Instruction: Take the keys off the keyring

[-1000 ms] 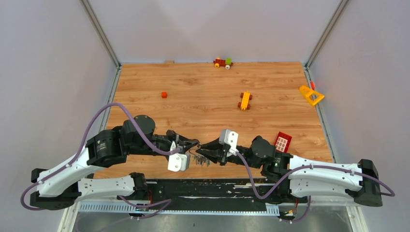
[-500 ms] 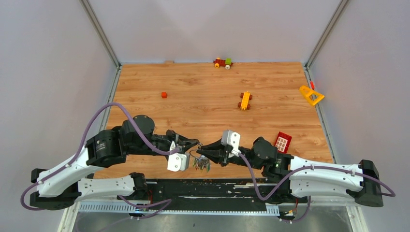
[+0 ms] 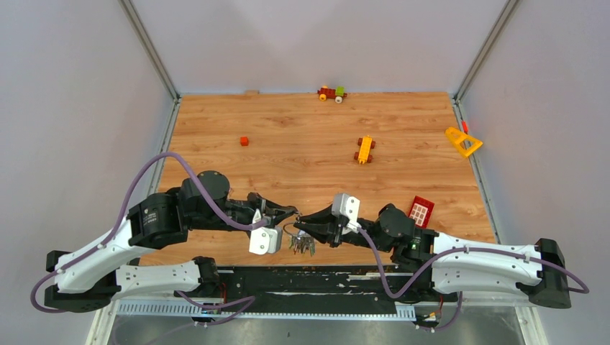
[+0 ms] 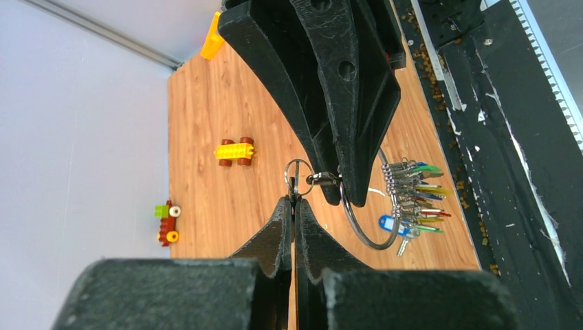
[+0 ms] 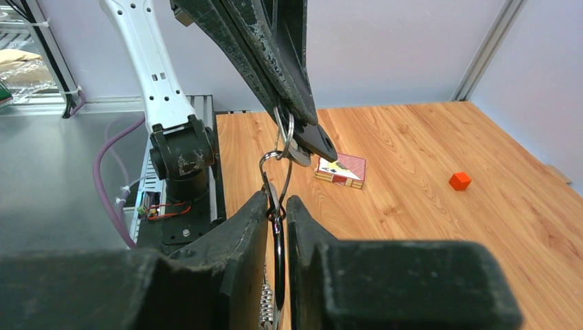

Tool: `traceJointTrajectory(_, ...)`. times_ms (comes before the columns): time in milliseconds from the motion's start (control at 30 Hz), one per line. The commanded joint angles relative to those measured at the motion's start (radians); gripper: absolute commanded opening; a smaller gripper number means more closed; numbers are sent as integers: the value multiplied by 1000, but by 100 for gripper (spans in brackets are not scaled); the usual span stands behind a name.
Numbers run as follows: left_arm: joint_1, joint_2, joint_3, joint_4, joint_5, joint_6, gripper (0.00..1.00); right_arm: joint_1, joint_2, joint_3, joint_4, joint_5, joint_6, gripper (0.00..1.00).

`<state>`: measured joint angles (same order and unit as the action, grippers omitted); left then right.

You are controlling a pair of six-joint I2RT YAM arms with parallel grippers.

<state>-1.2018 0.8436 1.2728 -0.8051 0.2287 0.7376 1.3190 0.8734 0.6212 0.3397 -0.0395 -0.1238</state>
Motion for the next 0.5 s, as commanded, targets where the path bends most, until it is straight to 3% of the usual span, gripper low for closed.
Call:
traceJointTrajectory(0, 2, -5, 27, 72, 18, -21, 0, -3, -21, 3, 45, -9, 16, 18)
traceJointTrajectory(467, 2, 5, 29, 75, 26, -23, 0, -4, -23, 8, 58, -23, 17, 23)
